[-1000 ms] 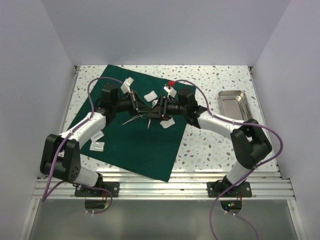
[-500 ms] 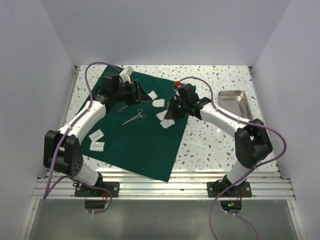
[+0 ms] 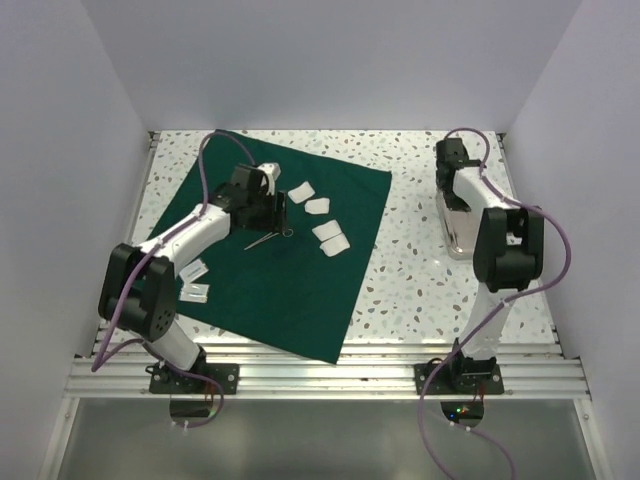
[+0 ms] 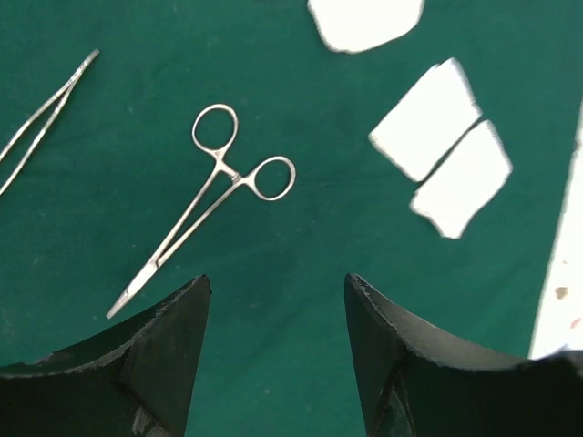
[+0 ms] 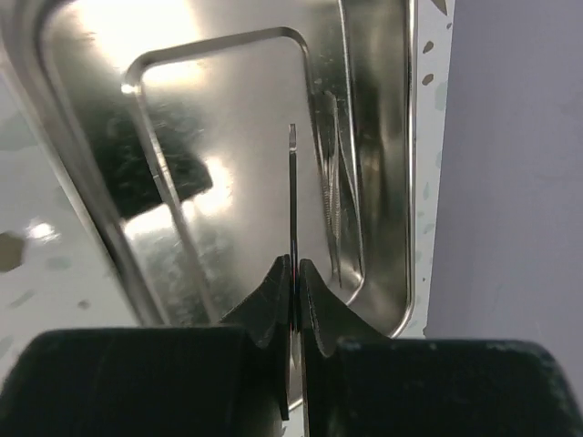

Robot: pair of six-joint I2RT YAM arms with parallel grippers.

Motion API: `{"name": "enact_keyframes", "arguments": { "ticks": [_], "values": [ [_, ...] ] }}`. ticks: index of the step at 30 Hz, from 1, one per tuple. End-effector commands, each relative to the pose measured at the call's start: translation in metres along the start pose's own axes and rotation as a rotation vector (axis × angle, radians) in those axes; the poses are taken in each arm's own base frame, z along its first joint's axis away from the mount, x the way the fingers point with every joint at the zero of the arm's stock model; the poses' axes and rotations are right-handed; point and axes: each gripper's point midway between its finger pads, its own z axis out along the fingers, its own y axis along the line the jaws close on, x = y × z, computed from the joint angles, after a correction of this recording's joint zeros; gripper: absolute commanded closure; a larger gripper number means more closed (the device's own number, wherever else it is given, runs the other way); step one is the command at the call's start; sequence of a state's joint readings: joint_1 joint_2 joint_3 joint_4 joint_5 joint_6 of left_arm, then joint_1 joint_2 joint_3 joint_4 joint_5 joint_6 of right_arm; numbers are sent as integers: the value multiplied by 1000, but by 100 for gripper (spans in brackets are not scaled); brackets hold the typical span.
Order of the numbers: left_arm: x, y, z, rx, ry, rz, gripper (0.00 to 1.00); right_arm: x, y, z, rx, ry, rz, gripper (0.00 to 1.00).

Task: Prepare the surgical pack

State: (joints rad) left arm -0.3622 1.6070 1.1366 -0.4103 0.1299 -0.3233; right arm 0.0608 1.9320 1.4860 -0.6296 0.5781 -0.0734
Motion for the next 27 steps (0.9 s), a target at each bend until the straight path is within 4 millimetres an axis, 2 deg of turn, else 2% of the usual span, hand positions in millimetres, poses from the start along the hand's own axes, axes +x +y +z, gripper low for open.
{"name": "enact_keyframes", "arguments": {
  "ticks": [1,2,3,4,6,7,9,10,11,12,13,14,15,17,20,21,23,24,26,27],
  "values": [
    [3,12,13,-102,24,106,36,7,-19,26,63,100,-87,100],
    [10,9,21,-108,52,124,35,10,-19,31,57,114,-83,100],
    [7,10,23,-132,49,146,34,12,-15,35,52,117,-76,100],
    [13,10,28,-148,72,157,34,25,-27,48,57,156,-50,100],
    [14,12,31,-166,75,163,34,33,-26,60,25,179,-22,100],
    [15,13,33,-168,80,165,33,38,-35,66,25,197,9,98],
    [17,18,37,-193,92,171,33,49,-32,77,0,241,40,95],
    [17,19,38,-200,96,173,33,47,-36,80,-5,247,61,91],
    [19,21,40,-207,102,176,33,47,-34,81,-10,252,72,79],
    [20,23,41,-211,106,183,33,45,-30,79,-38,248,85,72],
    [22,23,42,-213,116,187,33,39,-29,76,-54,237,106,59],
    [23,26,44,-229,123,188,33,36,-26,72,-68,228,141,55],
    [23,28,44,-237,124,187,33,30,-28,63,-83,214,156,54],
    [22,31,45,-256,118,193,34,21,-14,47,-158,196,225,52],
    [17,37,48,-275,113,244,36,11,8,11,-263,150,298,52],
    [17,38,49,-281,115,258,37,6,16,-10,-295,115,299,52],
    [18,43,51,-293,131,287,42,4,36,-33,-372,105,311,52],
    [18,44,51,-291,135,292,43,1,52,-55,-421,81,287,52],
    [19,48,51,-305,139,306,44,1,75,-82,-529,74,300,52],
    [19,51,51,-310,137,305,44,7,90,-94,-581,76,278,52]
  ]
}}
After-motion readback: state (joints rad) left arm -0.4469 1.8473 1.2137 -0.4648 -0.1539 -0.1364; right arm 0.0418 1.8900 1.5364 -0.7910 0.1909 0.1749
